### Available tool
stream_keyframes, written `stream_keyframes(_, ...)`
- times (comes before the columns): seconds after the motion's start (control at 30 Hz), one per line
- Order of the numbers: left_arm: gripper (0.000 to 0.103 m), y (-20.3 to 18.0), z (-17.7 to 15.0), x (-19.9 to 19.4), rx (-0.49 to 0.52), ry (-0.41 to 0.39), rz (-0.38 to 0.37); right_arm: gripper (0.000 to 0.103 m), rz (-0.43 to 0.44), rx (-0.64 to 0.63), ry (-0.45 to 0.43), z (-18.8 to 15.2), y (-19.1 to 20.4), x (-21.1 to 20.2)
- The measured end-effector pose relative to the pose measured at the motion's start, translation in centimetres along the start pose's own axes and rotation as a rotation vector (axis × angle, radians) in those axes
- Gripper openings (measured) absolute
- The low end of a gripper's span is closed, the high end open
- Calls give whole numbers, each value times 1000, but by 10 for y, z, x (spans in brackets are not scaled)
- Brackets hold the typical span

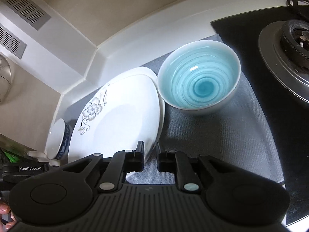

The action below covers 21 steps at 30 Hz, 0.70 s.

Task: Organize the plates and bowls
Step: 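Lower the white plate onto the other white plate and open both grippers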

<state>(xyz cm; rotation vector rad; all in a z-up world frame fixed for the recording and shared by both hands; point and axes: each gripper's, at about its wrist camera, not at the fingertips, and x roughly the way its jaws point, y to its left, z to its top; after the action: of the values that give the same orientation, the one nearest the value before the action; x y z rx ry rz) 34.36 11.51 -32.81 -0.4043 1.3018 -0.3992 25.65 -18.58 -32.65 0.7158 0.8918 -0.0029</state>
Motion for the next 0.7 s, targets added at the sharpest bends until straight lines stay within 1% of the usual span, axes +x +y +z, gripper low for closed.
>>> stream_keyframes(0.13, 20, 2, 2, 2, 5, -3, -6, 15, 21, 62, -9, -8, -2, -3)
stream_keyframes(0.23, 20, 0, 3, 0, 27, -16, 14, 15, 29, 106, 4, -11, 0, 1)
stream_keyframes(0.3, 21, -1, 3, 0, 33, -22, 28, 15, 22, 104, 11, -12, 4, 3)
stream_keyframes(0.33, 21, -2, 3, 1, 35, -26, 32, 17, 19, 95, 11, -13, 7, 4)
stream_keyframes(0.47, 21, -4, 1, 3, 21, -28, 46, 15, -22, 26, 7, -10, 13, 12)
stream_keyframes(0.63, 22, -4, -2, 3, -5, -9, 14, 14, -28, 18, -4, -2, 7, 15)
stream_keyframes(0.7, 22, -3, -3, 1, 6, -13, 11, 15, -27, 15, -2, -4, 8, 9)
